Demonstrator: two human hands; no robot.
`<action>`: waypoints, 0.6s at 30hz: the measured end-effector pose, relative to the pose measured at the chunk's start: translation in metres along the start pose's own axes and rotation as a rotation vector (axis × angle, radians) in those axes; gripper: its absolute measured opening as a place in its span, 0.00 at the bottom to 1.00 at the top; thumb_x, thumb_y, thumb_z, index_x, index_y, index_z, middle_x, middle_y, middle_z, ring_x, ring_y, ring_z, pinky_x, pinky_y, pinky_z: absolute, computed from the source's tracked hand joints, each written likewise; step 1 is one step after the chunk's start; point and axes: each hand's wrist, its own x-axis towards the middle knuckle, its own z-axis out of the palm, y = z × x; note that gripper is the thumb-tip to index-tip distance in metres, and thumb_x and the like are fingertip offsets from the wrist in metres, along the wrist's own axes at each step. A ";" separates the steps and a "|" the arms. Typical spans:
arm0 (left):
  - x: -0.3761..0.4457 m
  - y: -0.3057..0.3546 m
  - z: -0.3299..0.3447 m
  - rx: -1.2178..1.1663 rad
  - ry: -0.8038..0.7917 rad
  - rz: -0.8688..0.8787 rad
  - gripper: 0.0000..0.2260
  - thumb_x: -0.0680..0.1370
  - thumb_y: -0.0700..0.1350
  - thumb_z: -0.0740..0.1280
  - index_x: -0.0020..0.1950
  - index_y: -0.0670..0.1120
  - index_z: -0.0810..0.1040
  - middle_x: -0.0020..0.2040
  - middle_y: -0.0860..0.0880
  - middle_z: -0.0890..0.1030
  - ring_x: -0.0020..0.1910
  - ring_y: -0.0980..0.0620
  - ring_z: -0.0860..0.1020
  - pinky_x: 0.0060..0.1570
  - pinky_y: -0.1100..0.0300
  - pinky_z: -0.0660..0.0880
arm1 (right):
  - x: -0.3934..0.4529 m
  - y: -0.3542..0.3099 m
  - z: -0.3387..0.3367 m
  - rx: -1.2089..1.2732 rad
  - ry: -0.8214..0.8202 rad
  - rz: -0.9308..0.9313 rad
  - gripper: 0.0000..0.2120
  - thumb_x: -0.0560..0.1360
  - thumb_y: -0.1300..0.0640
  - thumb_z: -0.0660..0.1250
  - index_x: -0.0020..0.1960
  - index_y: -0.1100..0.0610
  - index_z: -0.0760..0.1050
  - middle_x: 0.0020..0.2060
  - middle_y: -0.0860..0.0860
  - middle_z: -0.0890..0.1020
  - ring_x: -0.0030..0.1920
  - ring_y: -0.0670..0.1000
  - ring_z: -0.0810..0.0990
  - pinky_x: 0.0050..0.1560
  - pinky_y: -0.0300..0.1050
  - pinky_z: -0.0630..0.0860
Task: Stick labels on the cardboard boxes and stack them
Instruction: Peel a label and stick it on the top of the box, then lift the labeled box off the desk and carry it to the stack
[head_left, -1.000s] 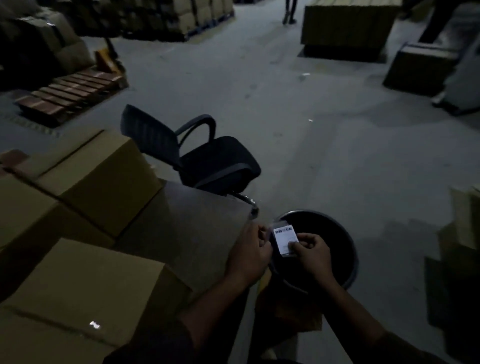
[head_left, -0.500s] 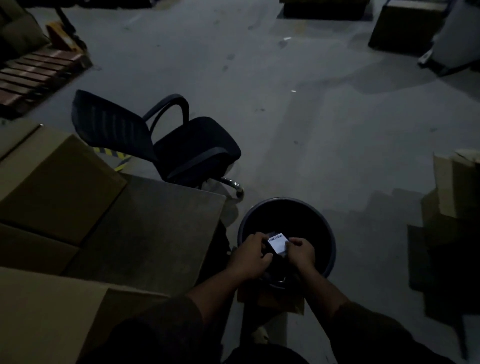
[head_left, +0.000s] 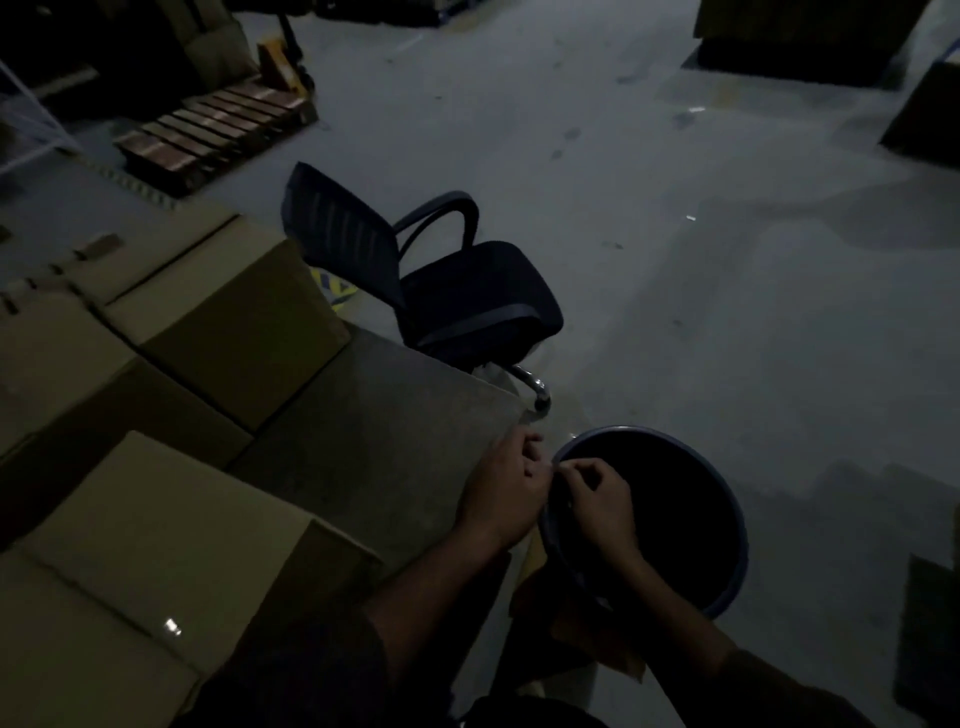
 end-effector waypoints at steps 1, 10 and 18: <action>-0.002 0.004 -0.012 -0.021 0.055 0.016 0.16 0.77 0.53 0.65 0.65 0.55 0.76 0.55 0.53 0.81 0.52 0.53 0.82 0.55 0.48 0.80 | -0.006 -0.015 0.009 0.045 -0.057 -0.039 0.07 0.79 0.60 0.69 0.43 0.54 0.81 0.39 0.50 0.84 0.40 0.44 0.81 0.42 0.43 0.76; -0.053 -0.011 -0.135 -0.130 0.486 0.053 0.08 0.85 0.49 0.66 0.64 0.55 0.77 0.57 0.55 0.79 0.51 0.63 0.79 0.45 0.68 0.78 | -0.069 -0.118 0.110 0.125 -0.430 -0.297 0.07 0.82 0.56 0.67 0.47 0.58 0.80 0.40 0.51 0.86 0.41 0.47 0.84 0.42 0.43 0.82; -0.155 -0.087 -0.225 -0.034 0.864 -0.119 0.07 0.82 0.56 0.67 0.59 0.58 0.77 0.57 0.59 0.77 0.53 0.62 0.78 0.50 0.54 0.81 | -0.134 -0.142 0.210 -0.387 -0.711 -0.682 0.10 0.78 0.46 0.69 0.57 0.49 0.80 0.55 0.46 0.80 0.53 0.45 0.80 0.53 0.49 0.81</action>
